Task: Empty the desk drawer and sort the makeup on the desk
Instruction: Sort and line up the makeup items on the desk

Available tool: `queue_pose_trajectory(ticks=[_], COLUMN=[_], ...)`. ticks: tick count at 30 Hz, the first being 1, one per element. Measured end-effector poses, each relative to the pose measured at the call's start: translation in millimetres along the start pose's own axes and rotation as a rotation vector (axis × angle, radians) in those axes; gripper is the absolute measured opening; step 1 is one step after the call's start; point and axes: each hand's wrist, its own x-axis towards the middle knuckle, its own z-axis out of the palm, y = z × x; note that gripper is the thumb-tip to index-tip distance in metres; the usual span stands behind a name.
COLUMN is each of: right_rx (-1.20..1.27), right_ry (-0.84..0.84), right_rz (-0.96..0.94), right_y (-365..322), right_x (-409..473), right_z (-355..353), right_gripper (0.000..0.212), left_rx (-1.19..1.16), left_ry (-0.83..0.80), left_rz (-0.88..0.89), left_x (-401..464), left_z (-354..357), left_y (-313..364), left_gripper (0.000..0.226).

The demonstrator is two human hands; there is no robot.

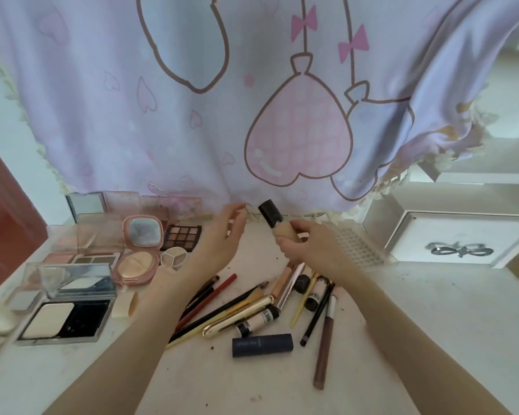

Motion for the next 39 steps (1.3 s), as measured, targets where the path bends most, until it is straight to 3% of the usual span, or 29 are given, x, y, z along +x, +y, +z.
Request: queue_pose_trajectory(ticks=[4,8,11,15,17,20,24,26,28,31,33,35,39], right_rx=[0.32,0.764,0.879,0.797,0.676,0.264,-0.188,-0.191,-0.068,0.163,0.253,0.229,0.14], right_ry=[-0.342,-0.603,-0.766,-1.02,-0.963,-0.604,-0.233,-0.192,-0.204,-0.214,-0.232,-0.242,-0.228], right_rz=[0.022,0.162,0.177,0.093,0.064,-0.002,-0.149,-0.147,-0.109,-0.069,-0.084,-0.121,-0.183], right_y=[-18,-27,-29,-26,-28,-27,-14,-5,1,5,7,8,12], right_x=[-32,-51,-63,-83,-92,-100,-111,-116,-120,-121,-121,-122,-123], right_z=[4,14,24,43,54,72,106,118,125,131,133,136,140], right_gripper=[0.033,0.043,0.053,0.056,0.037,0.015,0.027,0.033,0.032,0.026,0.025,0.023,0.024], left_rx=[0.077,0.155,0.148,0.123,0.116,0.203,0.339,0.425,0.398,-0.013,-0.127,-0.055,0.231], left_ry=[0.017,-0.02,0.036,0.114,0.117,0.107,0.019,-0.072,-0.132,-0.287,-0.362,-0.333,-0.122], left_rz=[0.246,0.387,0.412,0.386,0.317,0.134,-0.231,-0.342,-0.23,0.036,0.115,0.113,0.021], left_x=[-24,-53,-75,-96,-103,-112,-117,-122,-131,-146,-151,-154,-149], left_z=[-31,-50,-57,-61,-62,-59,-59,-66,-76,-96,-103,-101,-92], left_y=[33,50,54,53,48,35,20,20,18,13,6,1,7], left_gripper=[0.019,0.025,0.018,0.029,0.033,0.034,0.041,0.05,0.054,0.019,0.02,0.022,0.018])
